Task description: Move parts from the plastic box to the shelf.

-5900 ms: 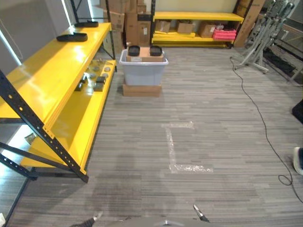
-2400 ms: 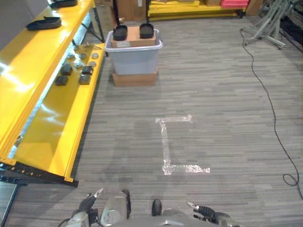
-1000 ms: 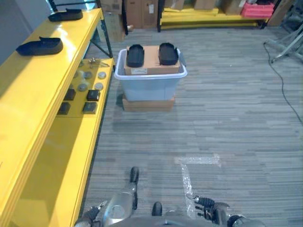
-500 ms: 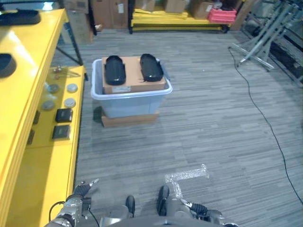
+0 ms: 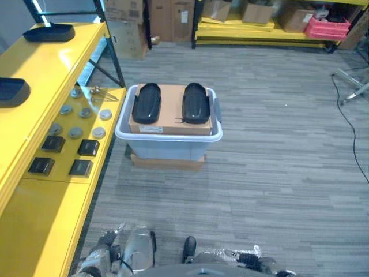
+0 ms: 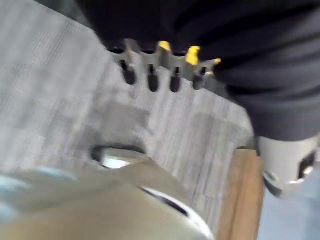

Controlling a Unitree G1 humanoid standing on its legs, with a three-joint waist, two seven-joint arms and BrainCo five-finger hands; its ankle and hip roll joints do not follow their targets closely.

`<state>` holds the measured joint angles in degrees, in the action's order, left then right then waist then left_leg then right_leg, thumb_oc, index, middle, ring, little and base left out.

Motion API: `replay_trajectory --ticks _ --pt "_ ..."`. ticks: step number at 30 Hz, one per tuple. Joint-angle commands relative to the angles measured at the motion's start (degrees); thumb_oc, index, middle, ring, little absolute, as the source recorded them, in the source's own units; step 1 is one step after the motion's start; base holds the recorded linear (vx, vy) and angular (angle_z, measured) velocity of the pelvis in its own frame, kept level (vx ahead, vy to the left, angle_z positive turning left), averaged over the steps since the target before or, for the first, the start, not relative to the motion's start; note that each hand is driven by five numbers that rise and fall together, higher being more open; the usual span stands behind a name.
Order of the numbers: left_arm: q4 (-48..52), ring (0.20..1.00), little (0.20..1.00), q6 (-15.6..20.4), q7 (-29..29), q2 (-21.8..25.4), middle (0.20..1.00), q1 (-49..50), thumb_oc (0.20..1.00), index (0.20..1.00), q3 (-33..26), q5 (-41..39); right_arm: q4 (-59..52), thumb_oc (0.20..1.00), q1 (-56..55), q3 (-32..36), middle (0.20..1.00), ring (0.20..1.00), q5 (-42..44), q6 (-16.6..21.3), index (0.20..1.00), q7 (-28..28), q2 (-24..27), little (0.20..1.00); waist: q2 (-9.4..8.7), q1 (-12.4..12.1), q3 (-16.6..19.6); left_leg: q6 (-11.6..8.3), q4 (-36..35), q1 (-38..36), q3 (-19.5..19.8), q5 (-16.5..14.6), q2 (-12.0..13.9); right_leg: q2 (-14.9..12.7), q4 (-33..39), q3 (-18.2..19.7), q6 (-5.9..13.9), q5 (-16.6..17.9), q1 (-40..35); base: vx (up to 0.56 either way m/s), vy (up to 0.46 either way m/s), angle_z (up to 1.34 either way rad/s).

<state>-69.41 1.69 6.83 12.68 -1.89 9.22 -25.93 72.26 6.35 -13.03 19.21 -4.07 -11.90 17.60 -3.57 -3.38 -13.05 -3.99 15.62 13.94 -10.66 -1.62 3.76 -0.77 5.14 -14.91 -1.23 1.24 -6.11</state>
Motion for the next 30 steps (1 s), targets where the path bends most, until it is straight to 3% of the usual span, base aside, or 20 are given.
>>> replay_trajectory --ticks 1,2,4,6,7,8,12,13,18,19,22,24,30 --pt "-2.00 1.000 1.000 1.11 -1.18 0.22 1.000 0.21 1.000 1.000 2.14 4.47 -3.77 1.000 -2.17 1.69 1.000 1.000 4.73 4.70 1.000 -0.01 3.20 1.000 3.26 -1.20 -1.58 0.12 -9.27 -4.02 1.23 6.28 0.83 -1.74 -6.38 1.55 3.19 -7.77 -2.85 0.25 0.150 0.03" --pt "-2.25 1.000 1.000 1.46 -1.25 0.25 1.000 0.50 1.000 1.000 2.04 4.69 -3.90 1.000 -2.24 1.65 1.000 1.000 4.54 5.22 1.000 -0.35 3.28 1.000 3.37 -1.36 -1.59 -0.10 -9.03 -3.39 1.52 6.87 0.94 -1.60 -6.53 1.64 3.06 -8.24 -3.19 0.20 0.138 0.05" --pt "-2.28 1.000 1.000 1.70 -1.42 0.70 1.000 1.07 1.000 1.000 1.36 5.11 -4.30 1.000 -2.26 1.52 1.000 1.000 4.48 7.23 1.000 -0.58 3.31 1.000 3.07 -1.49 -0.87 0.79 -9.83 -4.02 -0.95 5.06 0.76 -2.18 -6.02 1.19 3.36 -8.54 -3.74 0.19 0.191 -0.05" --pt "-2.34 1.000 1.000 2.15 -1.20 1.13 1.000 1.25 1.000 1.000 0.67 4.95 -4.85 1.000 -1.65 0.83 1.000 1.000 6.31 7.33 1.000 0.07 2.88 1.000 2.79 -2.02 -0.21 1.92 -10.85 -5.27 -0.63 3.38 -0.56 -2.99 -7.13 1.18 3.96 -9.36 -4.35 0.20 0.209 -0.23" --pt "-1.96 1.000 1.000 2.53 -1.16 1.48 1.000 0.95 1.000 1.000 0.90 5.26 -4.64 1.000 -1.57 1.03 1.000 1.000 8.54 6.17 1.000 -0.54 2.25 1.000 2.69 -2.52 0.27 2.70 -11.09 -5.66 -0.56 2.67 -1.13 -3.41 -8.59 0.86 4.27 -10.44 -4.67 0.27 0.180 -0.03" --pt "-1.44 1.000 1.000 3.77 -0.81 2.11 1.000 0.00 1.000 1.000 1.54 5.58 -4.45 1.000 -1.72 1.67 1.000 1.000 12.07 8.83 1.000 -1.30 1.11 1.000 2.54 -2.92 0.96 3.76 -12.64 -7.73 -0.45 1.32 -2.10 -4.58 -13.18 -0.72 5.11 -12.00 -4.33 0.31 0.209 0.00" --pt "0.79 1.000 1.000 4.42 0.11 3.83 1.000 -1.50 1.000 1.000 3.05 3.86 -8.21 1.000 -2.04 2.01 1.000 1.000 13.49 15.16 1.000 4.18 0.29 1.000 4.04 -1.28 0.62 6.20 -15.67 -11.96 0.67 1.16 -2.58 -6.01 -24.88 0.14 6.89 -8.13 4.02 0.14 0.117 0.20" --pt "1.04 1.000 1.000 4.31 0.22 3.98 1.000 -1.67 1.000 1.000 3.22 3.59 -8.75 1.000 -2.00 1.92 1.000 1.000 13.49 15.48 1.000 4.53 0.31 1.000 4.14 -1.08 0.50 6.19 -15.83 -12.23 0.85 1.14 -2.50 -6.01 -24.70 0.32 6.82 -8.16 4.50 0.08 -0.021 0.29" --pt "4.19 1.000 1.000 2.85 -0.26 6.24 1.000 -4.71 1.000 1.000 4.06 1.63 -21.78 1.000 -1.93 0.51 1.000 1.000 5.95 22.58 1.000 16.78 2.47 1.000 4.39 2.65 -1.02 5.65 -16.01 -13.73 3.19 -0.09 -2.40 -5.53 -14.17 4.64 7.01 -5.44 8.21 0.04 -0.115 0.47" --pt "4.22 1.000 1.000 2.70 0.14 6.19 1.000 -4.65 1.000 1.000 4.38 1.44 -26.55 1.000 -1.69 0.19 1.000 1.000 4.84 21.98 1.000 20.23 3.77 1.000 4.22 3.39 -1.03 5.37 -17.01 -14.26 3.22 0.18 -2.33 -5.23 -11.95 5.49 6.92 -4.77 7.85 0.10 -0.100 0.40" --pt "4.11 1.000 1.000 2.19 -0.45 4.96 1.000 -2.90 1.000 1.000 4.12 1.11 -34.09 1.000 -1.60 0.43 1.000 1.000 3.33 21.32 1.000 23.37 5.89 1.000 3.75 3.75 0.14 4.48 -18.67 -15.02 2.69 0.97 -2.23 -4.42 -8.28 5.81 6.76 -4.19 5.66 0.16 -0.103 0.11" --pt "2.45 1.000 1.000 1.10 -1.98 2.13 1.000 0.14 1.000 1.000 4.46 7.37 -44.13 1.000 0.97 4.10 1.000 1.000 4.95 20.74 1.000 24.97 10.40 1.000 2.20 3.06 0.77 4.01 -17.40 -14.13 2.37 0.46 -2.05 -3.64 -4.96 5.77 5.76 -4.29 2.72 0.24 -0.122 -0.15" --pt "2.34 1.000 1.000 1.03 -2.72 2.06 1.000 1.63 1.000 1.000 5.68 10.30 -48.26 1.000 5.65 7.55 1.000 1.000 4.76 16.88 1.000 25.03 15.39 1.000 1.67 1.91 -0.45 4.03 -14.63 -13.30 3.28 -1.28 -2.29 -4.12 -4.27 5.28 5.49 -4.17 2.51 0.09 -0.024 -0.12"
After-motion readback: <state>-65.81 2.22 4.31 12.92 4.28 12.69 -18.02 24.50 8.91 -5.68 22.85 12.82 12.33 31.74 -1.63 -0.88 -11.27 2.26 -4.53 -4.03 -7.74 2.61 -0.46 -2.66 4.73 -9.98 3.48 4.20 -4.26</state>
